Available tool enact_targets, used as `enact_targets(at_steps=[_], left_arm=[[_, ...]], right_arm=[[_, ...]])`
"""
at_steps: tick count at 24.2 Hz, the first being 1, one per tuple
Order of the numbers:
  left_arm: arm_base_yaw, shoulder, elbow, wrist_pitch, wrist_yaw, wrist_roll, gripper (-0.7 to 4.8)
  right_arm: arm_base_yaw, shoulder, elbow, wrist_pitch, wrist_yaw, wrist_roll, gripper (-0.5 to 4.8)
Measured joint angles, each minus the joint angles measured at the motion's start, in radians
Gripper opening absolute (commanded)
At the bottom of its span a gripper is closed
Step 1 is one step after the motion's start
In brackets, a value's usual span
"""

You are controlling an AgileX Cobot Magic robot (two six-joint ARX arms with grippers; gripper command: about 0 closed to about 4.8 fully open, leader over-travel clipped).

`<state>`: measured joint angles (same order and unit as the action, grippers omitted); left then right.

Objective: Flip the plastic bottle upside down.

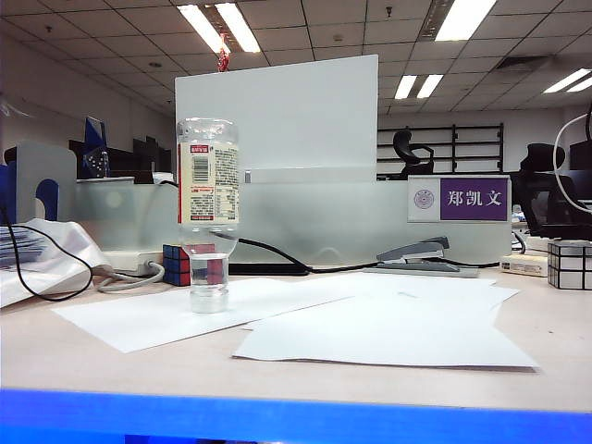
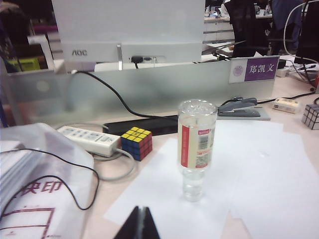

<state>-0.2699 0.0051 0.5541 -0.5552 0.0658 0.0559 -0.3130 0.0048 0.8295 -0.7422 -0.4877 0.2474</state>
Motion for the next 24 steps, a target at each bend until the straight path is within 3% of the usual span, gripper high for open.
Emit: enact_targets(at_steps=[7, 18, 24], left_arm=[[0.0, 0.0, -0.026, 0.137, 0.001, -0.066, -0.06], [0.0, 0.0, -0.106, 0.247, 0.0, -0.137, -0.06], [0.0, 0.0, -0.149, 0.304, 0.0, -0.139, -0.06]], right_arm=[[0.0, 0.0, -0.044, -0.052, 0.125, -0.11, -0.05], [0.001, 0.0, -0.253, 0.162, 0.092, -0.109, -0.05], [0.002, -0.001, -0.419, 0.38, 0.074, 0.006, -0.05]])
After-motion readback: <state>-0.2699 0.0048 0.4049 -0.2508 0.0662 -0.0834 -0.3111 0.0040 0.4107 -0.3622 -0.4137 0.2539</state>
